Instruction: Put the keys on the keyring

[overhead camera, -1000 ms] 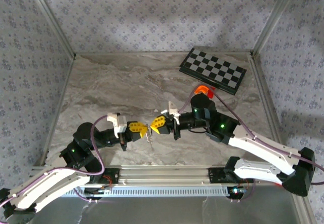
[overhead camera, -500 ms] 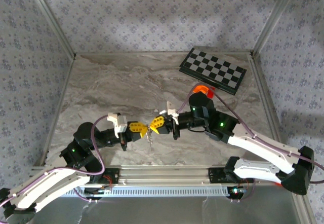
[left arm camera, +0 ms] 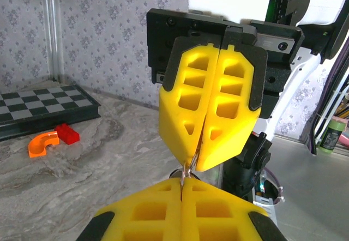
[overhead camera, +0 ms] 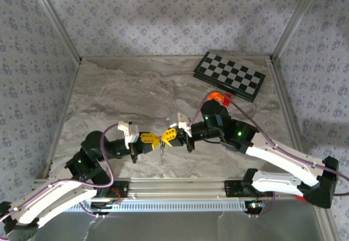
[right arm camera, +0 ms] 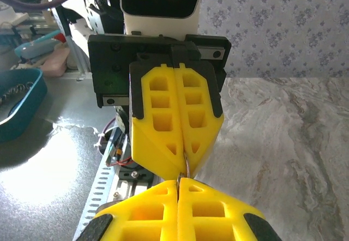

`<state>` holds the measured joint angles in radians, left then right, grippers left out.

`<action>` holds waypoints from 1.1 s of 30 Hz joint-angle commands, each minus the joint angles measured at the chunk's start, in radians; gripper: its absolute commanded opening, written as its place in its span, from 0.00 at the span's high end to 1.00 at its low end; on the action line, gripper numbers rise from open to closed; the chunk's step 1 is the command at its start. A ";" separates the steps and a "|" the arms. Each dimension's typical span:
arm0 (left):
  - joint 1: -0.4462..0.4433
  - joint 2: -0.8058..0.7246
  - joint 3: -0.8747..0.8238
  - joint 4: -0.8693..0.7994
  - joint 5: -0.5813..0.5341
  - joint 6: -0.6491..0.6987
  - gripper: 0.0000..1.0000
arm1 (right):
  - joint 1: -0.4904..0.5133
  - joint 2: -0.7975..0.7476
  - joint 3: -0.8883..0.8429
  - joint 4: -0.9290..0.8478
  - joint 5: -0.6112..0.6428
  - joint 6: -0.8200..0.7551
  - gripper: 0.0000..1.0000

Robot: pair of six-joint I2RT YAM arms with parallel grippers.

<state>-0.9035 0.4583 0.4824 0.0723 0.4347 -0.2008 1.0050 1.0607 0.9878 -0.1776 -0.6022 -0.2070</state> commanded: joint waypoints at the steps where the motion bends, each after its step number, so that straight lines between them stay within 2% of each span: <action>1: -0.002 0.006 0.050 0.028 -0.013 -0.017 1.00 | 0.038 0.010 0.032 -0.057 -0.009 -0.060 1.00; 12: -0.002 0.005 0.055 0.027 -0.011 -0.032 1.00 | 0.064 0.005 0.017 -0.100 0.063 -0.125 1.00; 21: -0.002 -0.011 0.052 0.033 -0.014 -0.029 1.00 | 0.066 -0.033 -0.046 -0.029 0.098 -0.083 1.00; 29: -0.002 -0.046 0.013 0.103 -0.013 -0.043 1.00 | 0.064 -0.056 -0.088 0.019 0.114 -0.056 1.00; 33: -0.002 -0.053 0.012 0.108 -0.011 -0.040 1.00 | 0.065 -0.064 -0.092 0.042 0.117 -0.041 0.88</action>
<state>-0.9051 0.4263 0.4812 0.0658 0.4343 -0.2302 1.0607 1.0180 0.9119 -0.1234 -0.4847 -0.2710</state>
